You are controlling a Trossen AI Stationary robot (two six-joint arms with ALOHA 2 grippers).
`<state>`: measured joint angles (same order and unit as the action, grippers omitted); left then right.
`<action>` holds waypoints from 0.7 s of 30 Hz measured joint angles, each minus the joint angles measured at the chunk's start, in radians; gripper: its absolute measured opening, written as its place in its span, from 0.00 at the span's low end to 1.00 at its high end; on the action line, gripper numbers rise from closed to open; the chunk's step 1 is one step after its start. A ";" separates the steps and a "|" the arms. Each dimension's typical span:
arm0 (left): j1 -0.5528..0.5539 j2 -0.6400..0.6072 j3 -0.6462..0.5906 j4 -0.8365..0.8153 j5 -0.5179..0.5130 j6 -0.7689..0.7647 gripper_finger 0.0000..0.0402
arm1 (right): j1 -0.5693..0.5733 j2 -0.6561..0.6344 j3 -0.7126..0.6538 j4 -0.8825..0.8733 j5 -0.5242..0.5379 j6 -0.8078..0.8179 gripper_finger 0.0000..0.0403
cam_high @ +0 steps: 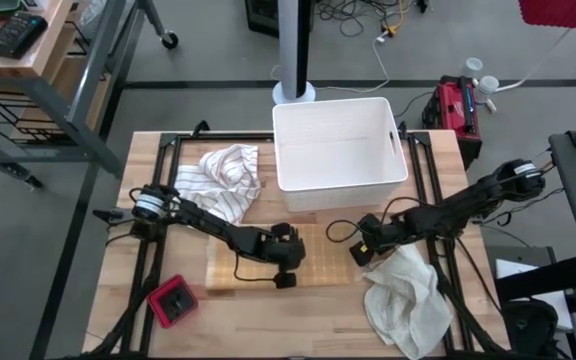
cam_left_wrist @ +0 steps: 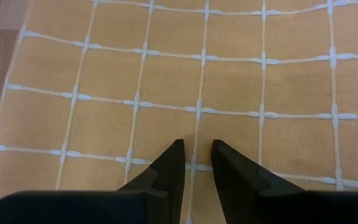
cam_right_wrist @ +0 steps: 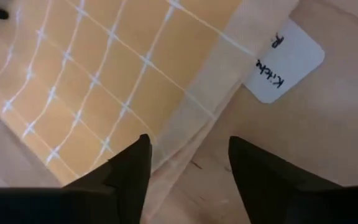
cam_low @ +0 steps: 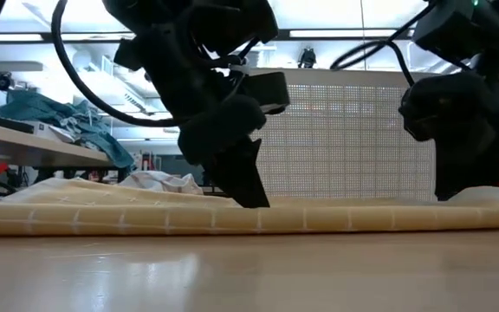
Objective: Fold towel
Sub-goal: Fold the yellow towel
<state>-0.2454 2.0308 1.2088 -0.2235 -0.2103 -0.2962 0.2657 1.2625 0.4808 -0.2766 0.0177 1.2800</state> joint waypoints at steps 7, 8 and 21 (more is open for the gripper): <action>0.007 0.002 -0.005 0.064 0.010 0.000 0.19 | -0.003 0.004 0.004 0.011 -0.071 0.001 0.54; 0.007 0.002 -0.006 0.068 0.011 0.001 0.19 | -0.007 0.004 0.004 0.022 -0.072 -0.006 0.54; 0.008 0.004 -0.007 0.098 0.021 0.022 0.19 | -0.051 0.011 0.005 0.197 -0.075 -0.023 0.51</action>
<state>-0.2371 2.0352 1.2015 -0.1257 -0.1898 -0.2745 0.2142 1.2735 0.4862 -0.0801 -0.0572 1.2570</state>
